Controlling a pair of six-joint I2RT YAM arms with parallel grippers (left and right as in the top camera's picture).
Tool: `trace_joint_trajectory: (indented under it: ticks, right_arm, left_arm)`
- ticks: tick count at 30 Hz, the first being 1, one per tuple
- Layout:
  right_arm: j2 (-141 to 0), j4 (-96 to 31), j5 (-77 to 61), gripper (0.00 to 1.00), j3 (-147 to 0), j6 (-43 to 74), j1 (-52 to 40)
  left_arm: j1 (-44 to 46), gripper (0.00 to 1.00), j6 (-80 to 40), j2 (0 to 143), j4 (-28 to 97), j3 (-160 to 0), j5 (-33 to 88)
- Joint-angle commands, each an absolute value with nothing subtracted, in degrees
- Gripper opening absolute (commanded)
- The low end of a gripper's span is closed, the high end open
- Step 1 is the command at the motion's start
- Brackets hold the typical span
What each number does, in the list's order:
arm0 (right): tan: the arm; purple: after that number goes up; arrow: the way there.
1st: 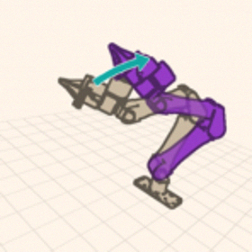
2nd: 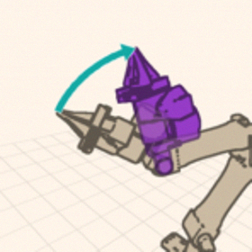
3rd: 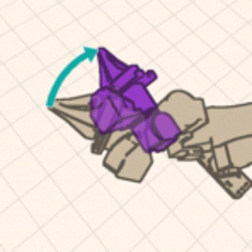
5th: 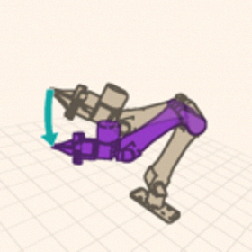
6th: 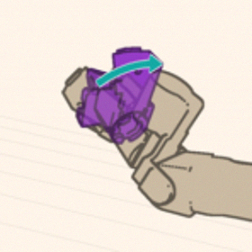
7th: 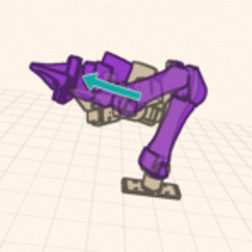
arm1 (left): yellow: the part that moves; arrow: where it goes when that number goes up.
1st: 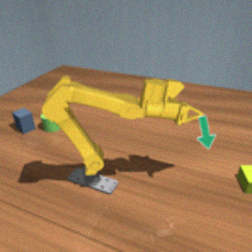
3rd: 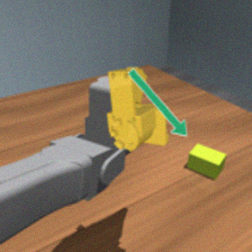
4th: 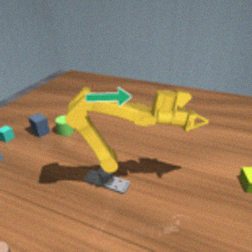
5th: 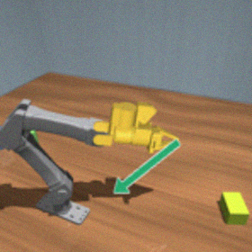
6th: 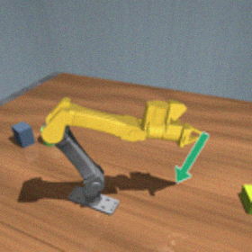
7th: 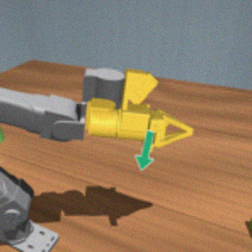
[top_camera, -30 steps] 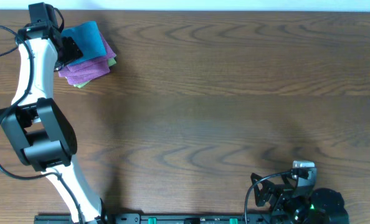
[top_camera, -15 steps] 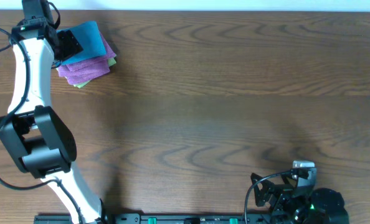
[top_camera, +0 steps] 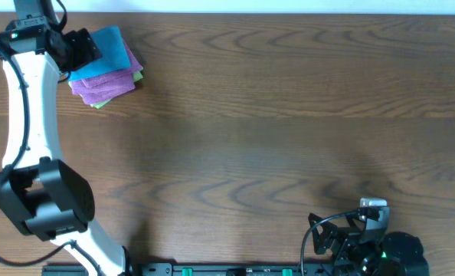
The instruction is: Fold the cloth
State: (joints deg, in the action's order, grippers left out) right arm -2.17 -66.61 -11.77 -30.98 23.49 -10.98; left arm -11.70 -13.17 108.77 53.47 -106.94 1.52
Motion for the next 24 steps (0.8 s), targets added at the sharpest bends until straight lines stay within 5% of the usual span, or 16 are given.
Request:
trace_joint_trajectory:
  ticks: [1, 24]
  right_arm:
    - [-1.8, -66.7, -11.4, 0.99, -30.9, 24.0, -10.5]
    - [-1.8, -66.7, -11.4, 0.99, -30.9, 24.0, -10.5]
  left_arm:
    - [-9.4, 0.96, -10.3, 105.1, 55.5, -107.8, 2.6]
    - [-5.9, 0.95, -5.2, 82.0, 83.6, -105.1, 2.7]
